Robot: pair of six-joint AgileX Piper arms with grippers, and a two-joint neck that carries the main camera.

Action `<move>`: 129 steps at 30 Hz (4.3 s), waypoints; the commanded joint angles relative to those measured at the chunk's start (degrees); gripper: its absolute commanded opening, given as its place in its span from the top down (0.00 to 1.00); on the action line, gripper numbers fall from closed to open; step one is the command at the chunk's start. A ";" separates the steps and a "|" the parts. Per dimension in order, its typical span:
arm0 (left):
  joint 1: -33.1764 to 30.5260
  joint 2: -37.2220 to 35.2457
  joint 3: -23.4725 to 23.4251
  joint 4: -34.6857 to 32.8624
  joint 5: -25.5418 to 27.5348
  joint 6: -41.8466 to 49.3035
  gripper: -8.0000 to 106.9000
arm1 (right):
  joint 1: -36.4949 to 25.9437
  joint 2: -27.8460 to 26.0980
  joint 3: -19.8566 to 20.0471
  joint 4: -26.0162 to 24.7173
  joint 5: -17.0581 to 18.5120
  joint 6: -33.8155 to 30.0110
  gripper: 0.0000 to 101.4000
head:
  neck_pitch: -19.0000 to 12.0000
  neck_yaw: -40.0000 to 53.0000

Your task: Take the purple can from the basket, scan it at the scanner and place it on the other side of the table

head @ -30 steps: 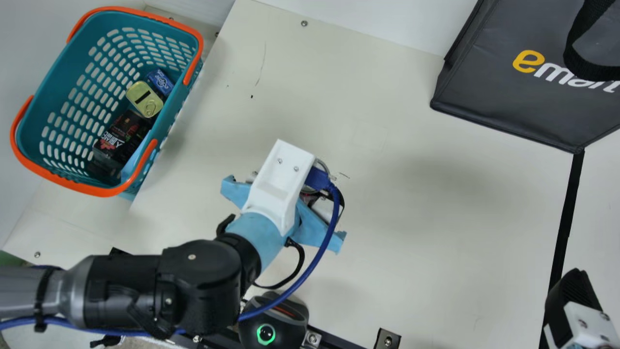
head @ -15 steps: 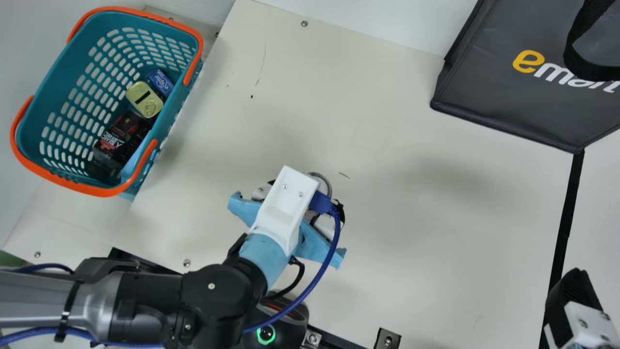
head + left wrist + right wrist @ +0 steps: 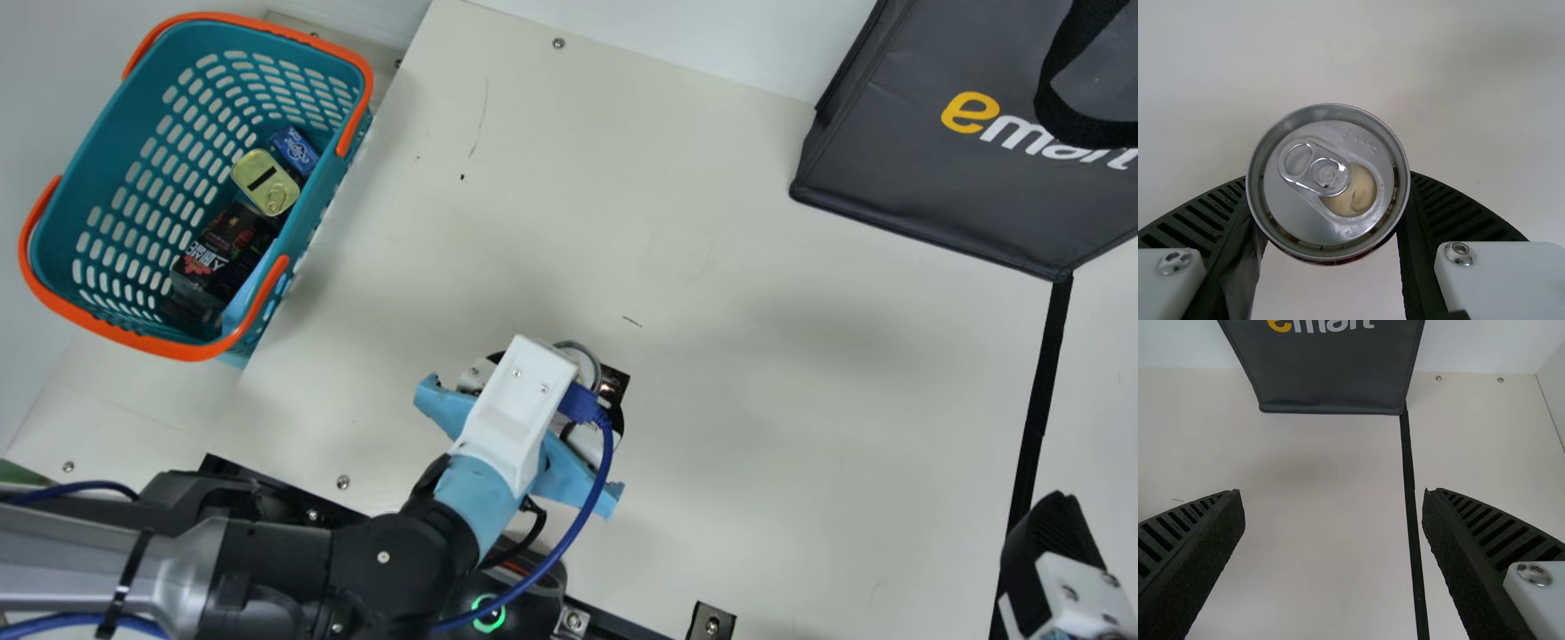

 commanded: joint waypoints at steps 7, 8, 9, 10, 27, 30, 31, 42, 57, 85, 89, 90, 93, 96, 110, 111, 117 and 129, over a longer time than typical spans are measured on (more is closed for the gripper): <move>-0.47 0.05 1.00 -0.26 -0.89 -0.43 1.00 | 0.00 0.00 0.00 0.00 0.00 0.00 0.06 | -1.66 0.23; -0.45 0.06 1.09 -0.28 -1.03 -0.43 1.00 | 0.00 0.00 0.00 0.00 0.00 0.00 0.06 | -1.66 0.23; -0.44 0.05 1.16 -0.30 -1.15 -0.42 1.00 | 0.00 0.00 0.00 0.00 0.00 0.00 0.06 | -1.66 0.23; -0.38 0.07 1.22 -0.31 -1.29 -0.40 1.00 | 0.00 0.00 0.00 0.00 0.00 0.00 0.06 | -1.66 0.23; 0.14 -0.09 1.72 0.38 -2.19 -0.26 0.61 | 0.00 0.00 0.00 0.00 0.05 0.00 0.06 | -1.66 0.23; 0.36 -0.25 1.78 0.22 -2.56 0.04 0.78 | 0.00 0.00 0.00 0.00 0.05 0.00 0.06 | -1.66 0.23; 0.44 -0.30 1.80 0.19 -2.66 0.12 0.84 | 0.00 0.00 0.00 0.00 0.05 0.00 0.06 | -1.66 0.23; 0.93 -0.53 1.87 0.11 -3.09 0.53 1.00 | 0.00 0.00 0.00 0.00 0.05 0.00 0.06 | -1.66 0.23; 1.01 -0.12 -0.97 -0.67 -1.17 3.00 1.00 | 0.00 0.00 0.00 0.00 0.03 0.00 0.06 | -1.66 0.23; 7.71 4.84 -13.75 -7.44 -2.84 13.95 1.00 | 0.00 0.00 0.00 0.00 0.03 0.00 0.06 | -1.66 -19.77; 8.85 7.37 -16.99 -8.53 -3.57 14.99 1.00 | 0.00 0.00 0.00 0.00 0.03 0.00 0.06 | -1.66 -19.77; 9.09 8.08 -17.81 -8.75 -3.69 15.18 1.00 | 0.00 0.00 0.00 0.00 0.03 0.00 0.06 | -1.66 -19.77; 9.61 10.28 -20.26 -9.19 -3.95 15.49 1.00 | 0.00 0.00 0.00 0.00 0.03 0.00 0.06 | -1.66 -19.77; 9.85 12.64 -22.72 -9.32 -4.10 15.40 1.00 | 0.00 0.00 0.00 0.00 0.03 0.00 0.06 | -1.66 -19.77; 9.84 23.05 -31.24 -7.32 -4.63 12.24 1.00 | 0.00 0.00 0.00 0.00 0.03 0.00 0.06 | -1.66 -19.77; 9.80 23.67 -31.61 -7.05 -4.62 11.92 1.00 | 0.00 0.00 0.00 0.00 0.03 0.00 0.06 | -1.66 -19.77; 9.53 26.83 -33.15 -5.43 -4.55 9.89 0.97 | 0.00 0.00 0.00 0.00 0.03 0.00 0.06 | -1.66 -19.77; 8.91 29.82 -34.52 -3.52 -3.97 8.43 0.62 | 0.00 0.00 0.00 0.00 -0.06 0.00 0.06 | -1.66 -19.77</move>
